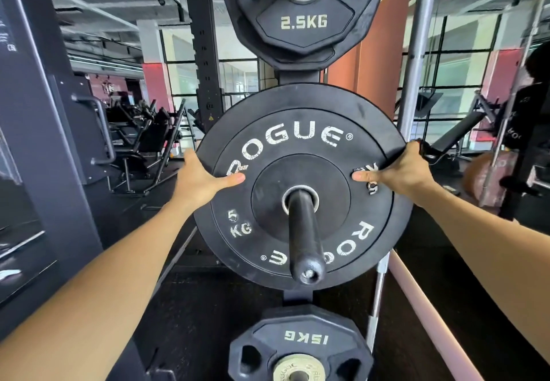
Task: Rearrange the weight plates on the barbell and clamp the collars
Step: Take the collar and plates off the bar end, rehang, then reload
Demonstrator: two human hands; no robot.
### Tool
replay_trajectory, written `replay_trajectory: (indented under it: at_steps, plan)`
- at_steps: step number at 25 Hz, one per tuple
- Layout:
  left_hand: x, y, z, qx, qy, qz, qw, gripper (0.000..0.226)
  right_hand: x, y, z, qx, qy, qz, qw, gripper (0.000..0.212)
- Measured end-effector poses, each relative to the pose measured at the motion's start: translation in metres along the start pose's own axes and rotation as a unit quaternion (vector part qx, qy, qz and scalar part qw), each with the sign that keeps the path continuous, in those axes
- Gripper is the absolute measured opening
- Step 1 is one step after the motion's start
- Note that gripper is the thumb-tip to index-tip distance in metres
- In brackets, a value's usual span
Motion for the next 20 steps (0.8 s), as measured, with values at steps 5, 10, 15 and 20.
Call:
replay_trajectory:
  at_steps: [5, 10, 15, 20]
  plan:
    - [0.003, -0.003, 0.002, -0.002, -0.004, -0.007, 1.0, 0.094, 0.006, 0.001, 0.004, 0.02, -0.007, 0.003, 1.0, 0.112]
    - [-0.006, -0.003, -0.001, 0.009, -0.004, -0.015, 1.0, 0.099, -0.001, -0.002, -0.001, 0.016, -0.014, -0.008, 1.0, 0.115]
    - [-0.035, 0.001, -0.015, -0.01, -0.003, -0.01, 1.0, 0.102, -0.027, -0.009, -0.019, -0.01, -0.011, -0.017, 1.0, 0.123]
    - [-0.076, 0.016, -0.035, -0.023, -0.001, -0.004, 1.0, 0.101, -0.069, -0.01, -0.04, 0.002, -0.01, -0.026, 1.0, 0.124]
Point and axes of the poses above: each hand's wrist, its own x-axis towards the middle knuckle, its own z-axis out of the palm, y = z × x, the point moved 7 cm from there along x, towards the middle knuckle, and after that the axes turned 13 degrees about -x, right-handed, at the moved point
